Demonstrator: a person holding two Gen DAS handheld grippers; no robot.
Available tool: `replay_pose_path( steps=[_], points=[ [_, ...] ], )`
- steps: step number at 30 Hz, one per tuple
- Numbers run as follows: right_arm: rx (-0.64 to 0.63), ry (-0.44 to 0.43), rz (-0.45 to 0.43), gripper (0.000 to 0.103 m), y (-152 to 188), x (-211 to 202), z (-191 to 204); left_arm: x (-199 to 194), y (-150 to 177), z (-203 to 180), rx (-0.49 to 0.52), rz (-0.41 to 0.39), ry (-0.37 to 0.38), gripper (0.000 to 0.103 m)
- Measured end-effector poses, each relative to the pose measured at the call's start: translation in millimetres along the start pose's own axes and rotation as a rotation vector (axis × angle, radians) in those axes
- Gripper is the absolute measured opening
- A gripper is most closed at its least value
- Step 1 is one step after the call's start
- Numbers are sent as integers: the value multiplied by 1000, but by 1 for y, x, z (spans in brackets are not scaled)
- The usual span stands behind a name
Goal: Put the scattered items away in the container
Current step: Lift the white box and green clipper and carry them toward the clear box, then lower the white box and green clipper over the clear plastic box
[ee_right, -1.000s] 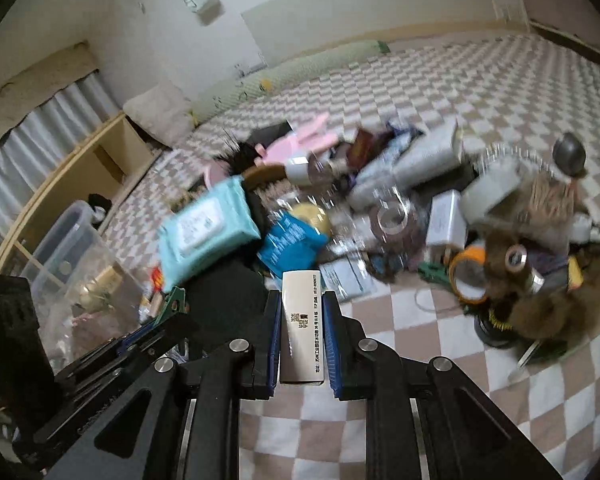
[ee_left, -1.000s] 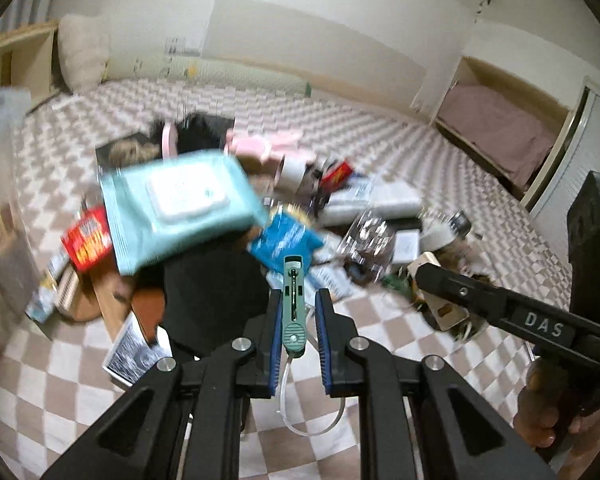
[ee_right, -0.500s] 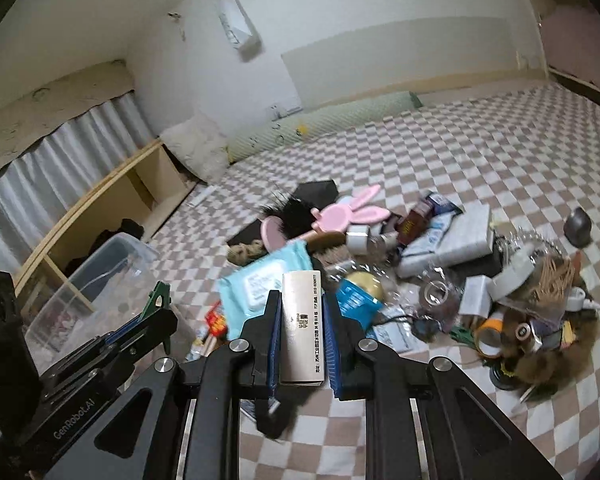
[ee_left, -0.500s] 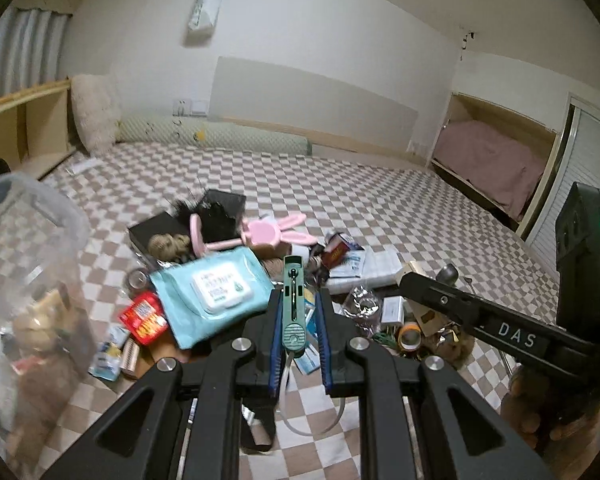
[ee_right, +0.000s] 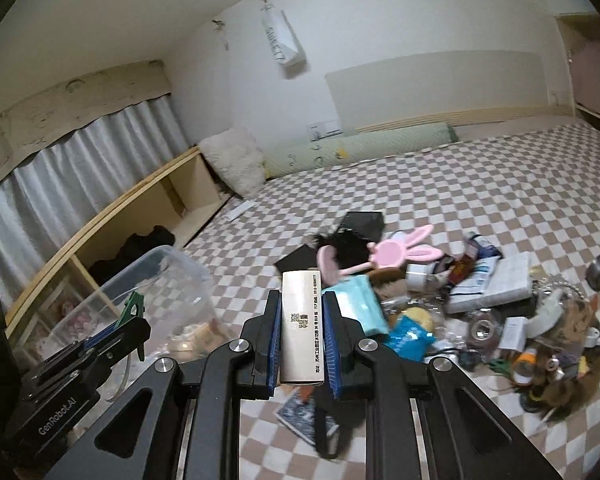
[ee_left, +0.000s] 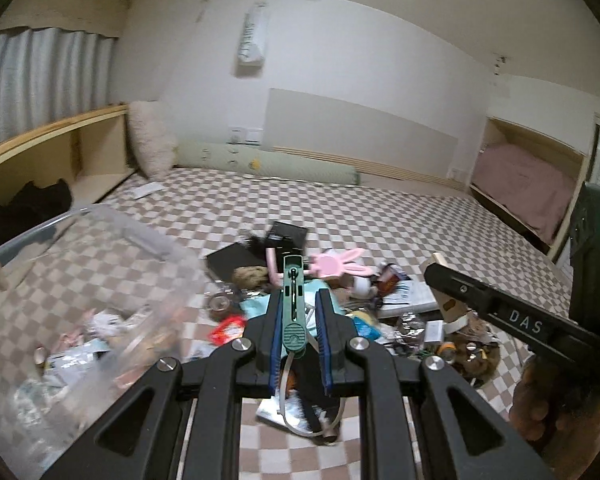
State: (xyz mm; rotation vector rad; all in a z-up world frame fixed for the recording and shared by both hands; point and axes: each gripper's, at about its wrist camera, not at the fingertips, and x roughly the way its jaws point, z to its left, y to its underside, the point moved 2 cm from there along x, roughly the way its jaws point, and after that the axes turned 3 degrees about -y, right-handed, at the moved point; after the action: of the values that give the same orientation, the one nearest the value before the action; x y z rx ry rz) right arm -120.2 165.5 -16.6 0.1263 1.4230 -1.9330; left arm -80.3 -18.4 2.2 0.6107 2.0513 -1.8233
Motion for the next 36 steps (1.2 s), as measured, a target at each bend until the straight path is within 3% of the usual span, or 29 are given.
replay_pose_path(
  steps=[10,29,36],
  points=[
    [-87,-55,47,20,6,27,65,-33,3,63,-21,-3,-120,16],
    [-245,-122,113,20,19,84,166,-66,3,152,-126,-13,-236,16],
    [-267,-142,164,20,27,114,186,-55,12,178,-165,42,-289,16]
  ],
)
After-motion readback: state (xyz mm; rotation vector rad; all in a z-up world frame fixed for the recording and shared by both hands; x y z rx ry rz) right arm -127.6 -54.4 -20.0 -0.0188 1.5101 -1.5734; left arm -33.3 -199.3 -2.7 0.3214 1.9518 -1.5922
